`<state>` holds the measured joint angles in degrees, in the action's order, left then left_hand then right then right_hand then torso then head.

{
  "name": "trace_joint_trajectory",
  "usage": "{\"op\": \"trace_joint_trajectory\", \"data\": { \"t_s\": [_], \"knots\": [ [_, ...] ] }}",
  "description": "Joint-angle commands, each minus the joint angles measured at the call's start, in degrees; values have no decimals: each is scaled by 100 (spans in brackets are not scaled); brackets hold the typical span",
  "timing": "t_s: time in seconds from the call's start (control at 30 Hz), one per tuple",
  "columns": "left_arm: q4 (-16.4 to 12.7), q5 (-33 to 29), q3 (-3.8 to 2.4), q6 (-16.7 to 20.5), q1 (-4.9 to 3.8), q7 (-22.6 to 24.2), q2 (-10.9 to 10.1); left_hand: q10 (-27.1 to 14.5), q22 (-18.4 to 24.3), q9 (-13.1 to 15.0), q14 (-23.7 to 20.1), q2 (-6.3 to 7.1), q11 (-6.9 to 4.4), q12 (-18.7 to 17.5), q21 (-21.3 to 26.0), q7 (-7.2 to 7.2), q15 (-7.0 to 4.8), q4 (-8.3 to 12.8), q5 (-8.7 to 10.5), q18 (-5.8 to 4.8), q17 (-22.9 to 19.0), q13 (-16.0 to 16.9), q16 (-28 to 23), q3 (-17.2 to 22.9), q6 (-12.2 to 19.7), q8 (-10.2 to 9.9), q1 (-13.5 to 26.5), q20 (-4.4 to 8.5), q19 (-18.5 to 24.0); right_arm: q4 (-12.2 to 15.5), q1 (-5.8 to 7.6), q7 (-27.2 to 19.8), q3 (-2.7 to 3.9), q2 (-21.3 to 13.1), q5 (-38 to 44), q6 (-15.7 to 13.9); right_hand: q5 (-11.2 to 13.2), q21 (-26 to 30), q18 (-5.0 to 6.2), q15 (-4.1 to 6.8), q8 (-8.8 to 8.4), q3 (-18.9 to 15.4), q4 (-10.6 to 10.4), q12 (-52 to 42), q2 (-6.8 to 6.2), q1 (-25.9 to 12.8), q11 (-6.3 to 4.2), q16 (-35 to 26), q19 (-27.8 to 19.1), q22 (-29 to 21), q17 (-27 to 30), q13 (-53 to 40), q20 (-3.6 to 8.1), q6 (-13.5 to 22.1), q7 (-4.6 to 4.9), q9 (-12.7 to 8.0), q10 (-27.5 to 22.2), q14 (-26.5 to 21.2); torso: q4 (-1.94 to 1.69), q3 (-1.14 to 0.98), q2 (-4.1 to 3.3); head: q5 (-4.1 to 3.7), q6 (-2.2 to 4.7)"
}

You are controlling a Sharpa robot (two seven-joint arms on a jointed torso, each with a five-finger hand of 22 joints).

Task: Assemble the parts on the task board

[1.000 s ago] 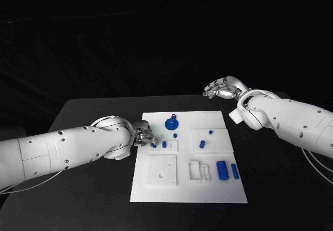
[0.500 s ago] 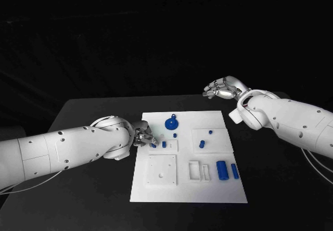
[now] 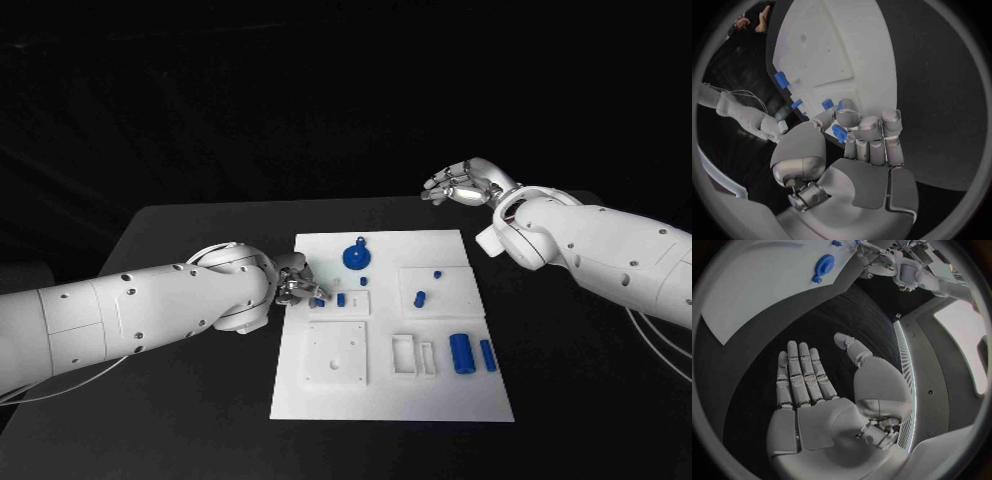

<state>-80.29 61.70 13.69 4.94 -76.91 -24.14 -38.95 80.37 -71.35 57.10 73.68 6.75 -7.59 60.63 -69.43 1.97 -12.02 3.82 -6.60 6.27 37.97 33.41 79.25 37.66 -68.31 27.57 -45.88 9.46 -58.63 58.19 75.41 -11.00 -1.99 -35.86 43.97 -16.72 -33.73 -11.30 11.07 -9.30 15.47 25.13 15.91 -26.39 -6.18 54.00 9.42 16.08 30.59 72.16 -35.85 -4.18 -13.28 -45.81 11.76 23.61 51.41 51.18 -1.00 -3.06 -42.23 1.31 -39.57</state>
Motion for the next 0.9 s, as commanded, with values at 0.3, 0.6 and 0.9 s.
{"op": "trace_joint_trajectory", "data": {
  "t_s": [0.3,0.6,0.9],
  "knots": [
    [23,-27,11,-55,19,-8,19,-28,-3,26,-33,215,15,25,0,-42,-22,-312,360,93,-13,-19,14,-47,-42,-28,123,613,60,-10,-6,-35,3,0,-8,59,-31,20,68,6,28,20,-24,-33,33,-33,13,-25,-11,11,-7,8,-50,48,40,-11,-1,-27,-1,3,-2,-15,3],
    [22,-36,11,-18,19,10,15,-29,0,37,-38,354,14,28,0,-41,-27,-422,369,101,-15,-22,16,-37,-38,-31,150,616,58,-17,-14,-34,3,8,-8,68,-31,22,69,5,31,19,-25,-36,35,-34,12,-25,-11,13,-8,8,-51,45,39,-11,2,-28,-4,2,-1,-12,-6],
    [-6,-62,10,57,19,48,20,-32,6,68,-43,518,13,34,-10,-42,-35,-598,381,113,-11,-20,30,-2,-35,-23,160,618,43,-21,-26,-33,3,9,-8,74,-32,23,70,5,34,18,-26,-39,37,-37,11,-26,-12,14,-8,8,-53,42,38,-12,5,-28,5,1,-2,-13,-11]
  ]
}}
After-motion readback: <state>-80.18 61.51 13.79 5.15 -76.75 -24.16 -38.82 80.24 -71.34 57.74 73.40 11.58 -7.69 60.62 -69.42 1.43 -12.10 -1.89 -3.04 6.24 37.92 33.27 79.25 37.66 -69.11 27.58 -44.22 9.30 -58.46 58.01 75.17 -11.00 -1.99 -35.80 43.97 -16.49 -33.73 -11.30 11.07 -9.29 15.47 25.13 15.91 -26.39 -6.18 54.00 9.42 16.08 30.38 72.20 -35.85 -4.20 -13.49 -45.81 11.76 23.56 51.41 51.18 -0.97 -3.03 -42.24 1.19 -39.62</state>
